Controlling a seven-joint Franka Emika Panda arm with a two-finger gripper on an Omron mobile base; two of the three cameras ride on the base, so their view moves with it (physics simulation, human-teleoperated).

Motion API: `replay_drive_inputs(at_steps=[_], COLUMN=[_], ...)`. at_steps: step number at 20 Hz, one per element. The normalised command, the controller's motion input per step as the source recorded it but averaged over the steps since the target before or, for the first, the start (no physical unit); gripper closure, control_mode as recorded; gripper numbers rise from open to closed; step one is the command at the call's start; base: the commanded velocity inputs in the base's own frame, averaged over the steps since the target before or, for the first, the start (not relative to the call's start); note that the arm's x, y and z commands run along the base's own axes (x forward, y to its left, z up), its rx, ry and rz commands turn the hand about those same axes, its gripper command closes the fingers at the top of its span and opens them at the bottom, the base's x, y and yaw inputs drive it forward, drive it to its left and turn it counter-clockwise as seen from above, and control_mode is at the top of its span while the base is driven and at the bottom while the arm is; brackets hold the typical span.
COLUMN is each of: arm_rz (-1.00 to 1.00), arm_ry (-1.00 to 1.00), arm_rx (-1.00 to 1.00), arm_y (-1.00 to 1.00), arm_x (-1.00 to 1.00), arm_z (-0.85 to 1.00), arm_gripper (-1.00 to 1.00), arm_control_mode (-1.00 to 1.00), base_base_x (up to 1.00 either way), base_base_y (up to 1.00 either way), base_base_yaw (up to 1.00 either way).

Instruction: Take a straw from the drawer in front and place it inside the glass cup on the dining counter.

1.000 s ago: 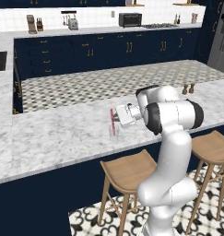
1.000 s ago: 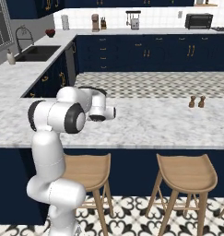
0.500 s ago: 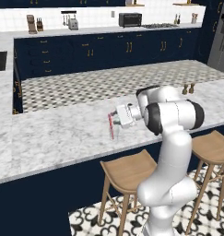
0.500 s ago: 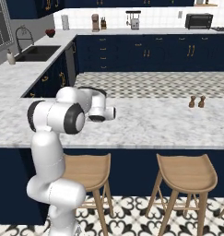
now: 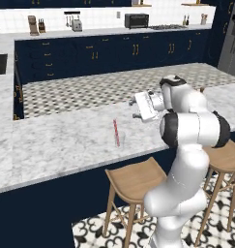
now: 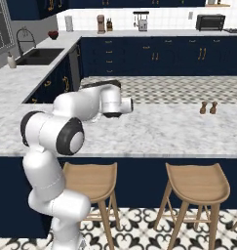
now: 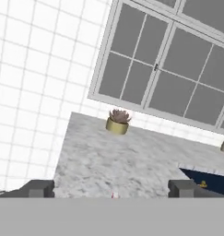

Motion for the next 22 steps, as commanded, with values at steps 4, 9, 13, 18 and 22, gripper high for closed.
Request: replay_drive_inputs(at_steps=[4,9,13,18,22], arm_rz=[0.0,0.0,0.0,0.0,0.0], arm_ry=[-0.39,-0.36,-0.27,-0.08,0.0], arm_rx=[-0.41,-0.52,-0.49,-0.38,-0.31], arm_y=[-0.02,0.07,0.41,0.47,0.3], arm_x=[-1.0,-1.0,-0.93,-0.63,-0.61], arm_z=[0.49,0.03,0.0,0.0,0.0], arm_gripper=[-1.0,-1.0,-1.0,-1.0,-1.0], arm_control_mode=[-1.0,-1.0,-1.0,-1.0,-1.0], base_base_x=[0.0,0.0,0.0,0.0,0.0], base_base_y=[0.0,0.0,0.0,0.0,0.0], base_base_yaw=[0.0,0.0,0.0,0.0,0.0])
